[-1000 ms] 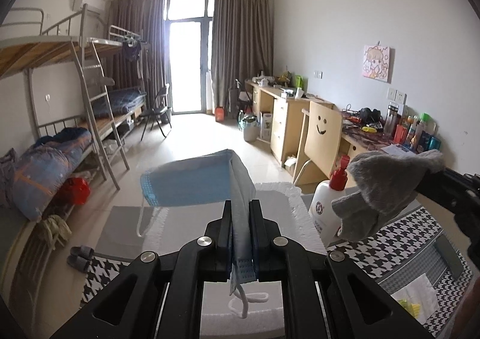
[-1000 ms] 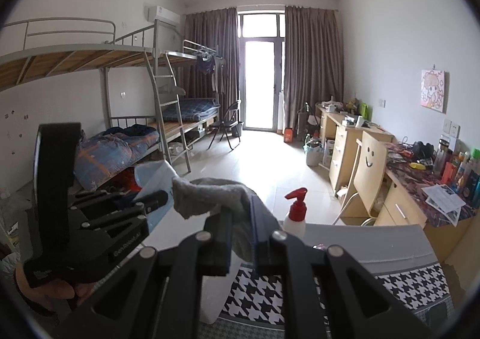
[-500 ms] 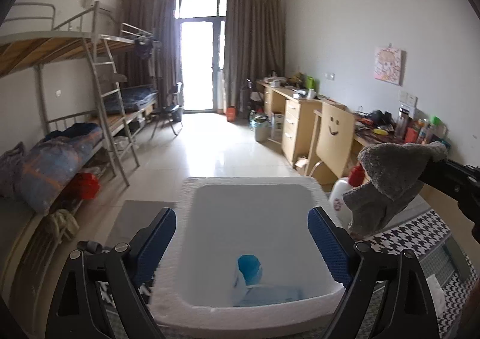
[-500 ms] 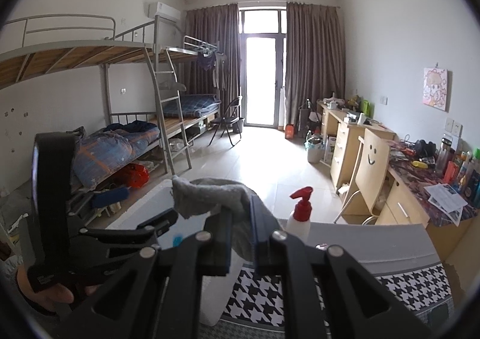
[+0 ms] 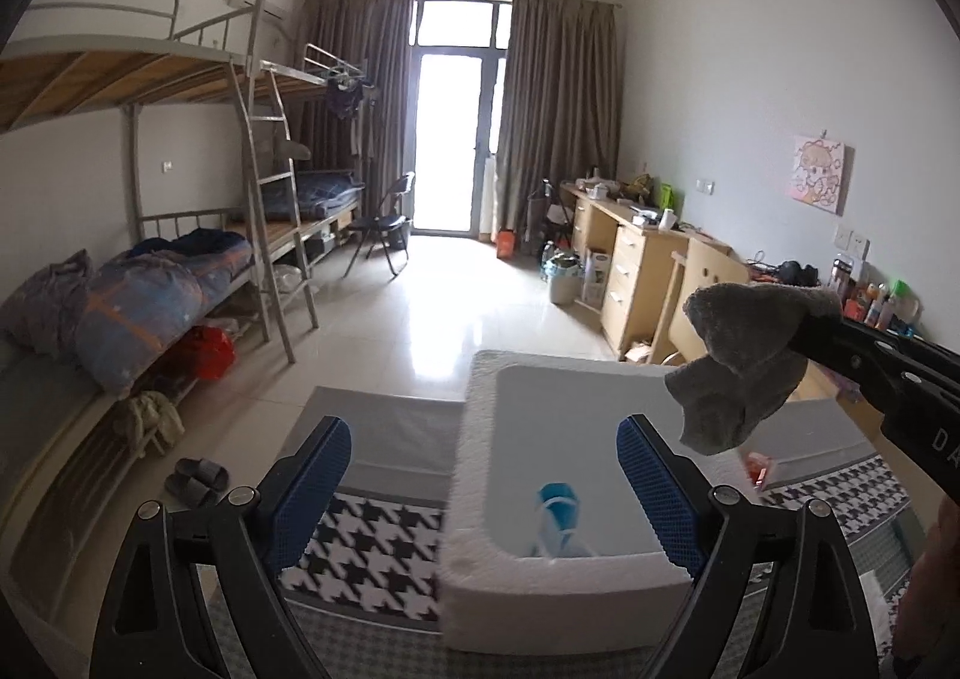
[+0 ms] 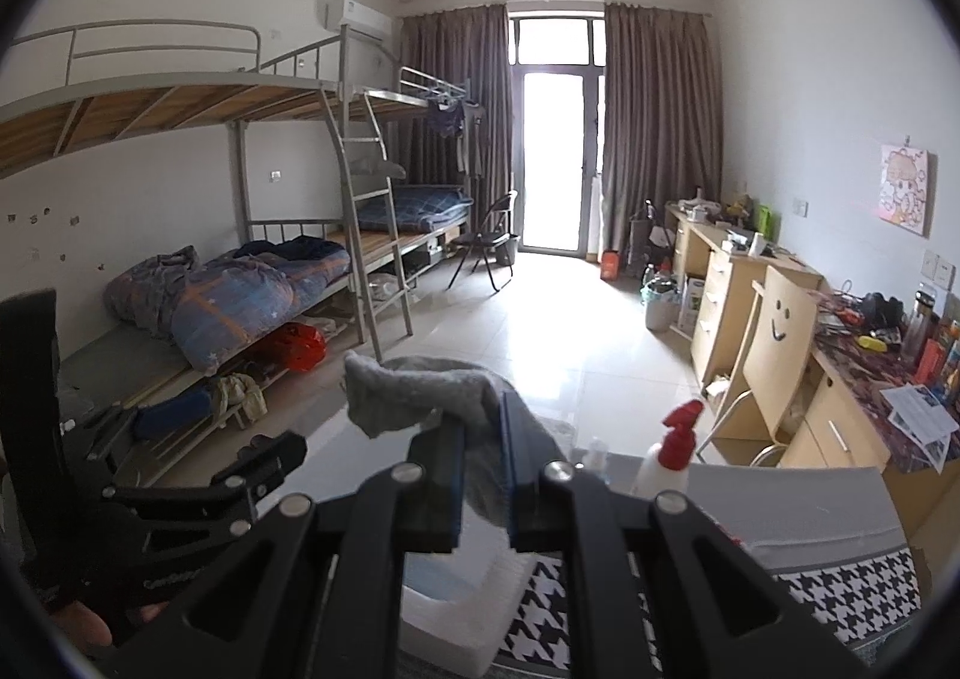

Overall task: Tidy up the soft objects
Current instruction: 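Open the left tool to drop the blue mask into the foam box, then open the right tool to drop the grey cloth into the foam box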

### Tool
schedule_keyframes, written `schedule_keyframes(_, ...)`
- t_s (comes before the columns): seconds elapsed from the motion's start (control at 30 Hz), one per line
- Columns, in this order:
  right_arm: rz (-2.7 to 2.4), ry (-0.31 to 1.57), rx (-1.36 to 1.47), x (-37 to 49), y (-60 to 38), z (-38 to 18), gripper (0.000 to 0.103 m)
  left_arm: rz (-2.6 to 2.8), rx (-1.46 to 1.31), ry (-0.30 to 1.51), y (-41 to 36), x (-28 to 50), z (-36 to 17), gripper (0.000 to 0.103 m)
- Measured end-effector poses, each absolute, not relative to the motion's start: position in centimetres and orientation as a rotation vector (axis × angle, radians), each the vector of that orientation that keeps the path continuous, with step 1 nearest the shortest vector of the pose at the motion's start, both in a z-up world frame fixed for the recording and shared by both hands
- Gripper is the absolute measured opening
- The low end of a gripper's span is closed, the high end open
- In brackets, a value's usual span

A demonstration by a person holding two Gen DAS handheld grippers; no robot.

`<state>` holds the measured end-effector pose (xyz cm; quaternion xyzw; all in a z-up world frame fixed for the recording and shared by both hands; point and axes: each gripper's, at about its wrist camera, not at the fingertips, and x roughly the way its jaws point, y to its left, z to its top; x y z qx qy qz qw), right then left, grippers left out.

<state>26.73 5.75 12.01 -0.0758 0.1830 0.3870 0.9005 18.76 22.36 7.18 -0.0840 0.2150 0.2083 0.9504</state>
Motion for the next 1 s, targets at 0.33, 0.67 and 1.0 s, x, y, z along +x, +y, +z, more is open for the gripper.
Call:
schedule_keyframes(0.33, 0.831, 0.461, -0.191, 27.4, 8.3, 10.2, 0.013, 0.493, -0.147, 0.422, 23.6, 17.3, 6.7, 0.099)
schedule_keyframes(0.67, 0.847, 0.561, -0.203, 28.7, 9.9, 8.6, 0.013, 0.520, -0.140, 0.410, 23.7, 16.2, 6.7, 0.101)
schedule_keyframes(1.0, 0.844, 0.630, -0.241, 29.4, 10.8, 7.3, 0.075, 0.528, -0.144, 0.420, 24.1, 15.9, 6.2, 0.101)
